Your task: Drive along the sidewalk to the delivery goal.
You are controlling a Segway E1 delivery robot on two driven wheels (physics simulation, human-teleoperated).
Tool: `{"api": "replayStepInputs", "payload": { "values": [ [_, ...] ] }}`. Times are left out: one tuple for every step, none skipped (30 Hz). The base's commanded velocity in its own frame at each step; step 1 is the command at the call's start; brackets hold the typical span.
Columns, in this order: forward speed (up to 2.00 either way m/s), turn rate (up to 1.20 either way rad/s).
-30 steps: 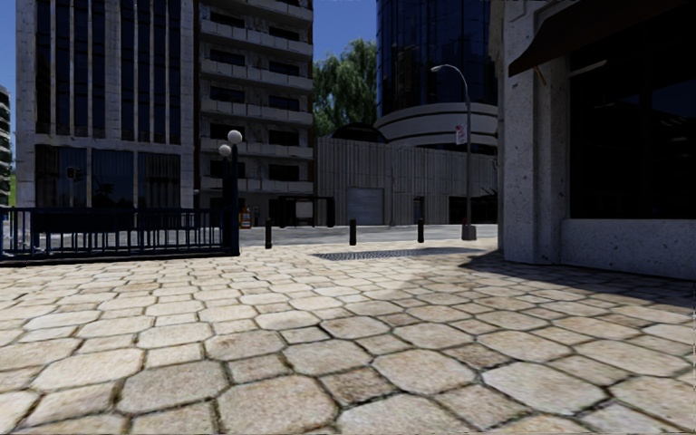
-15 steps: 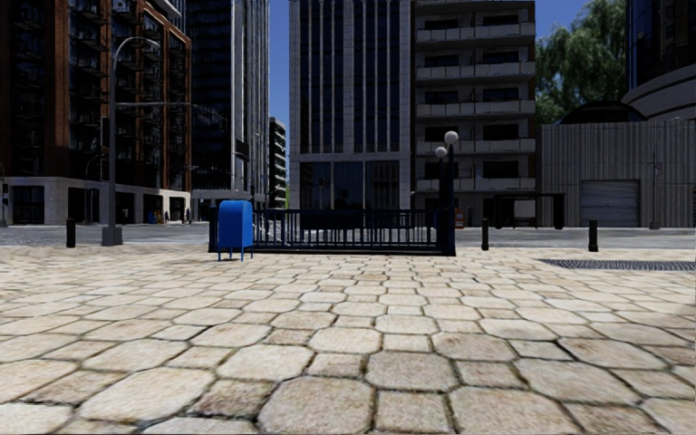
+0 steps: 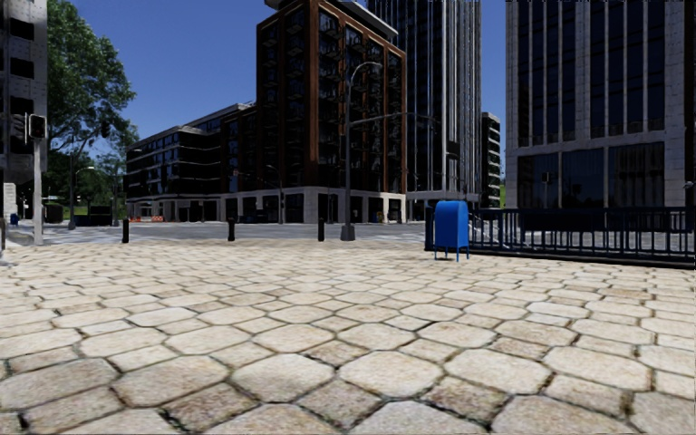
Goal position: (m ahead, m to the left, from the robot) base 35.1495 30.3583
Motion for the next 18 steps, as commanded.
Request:
{"api": "replayStepInputs", "payload": {
  "values": [
    [0.0,1.2],
    [0.0,1.2],
    [0.0,1.2],
    [0.0,1.2],
    [0.0,1.2],
    [0.0,1.2],
    [0.0,1.2],
    [0.0,1.2],
    [0.0,1.2],
    [0.0,0.0],
    [0.0,0.0],
    [0.0,0.0],
    [0.0,0.0],
    [0.0,0.0],
    [0.0,0.0],
    [0.0,0.0],
    [0.0,0.0],
    [0.0,0.0]
  ]
}}
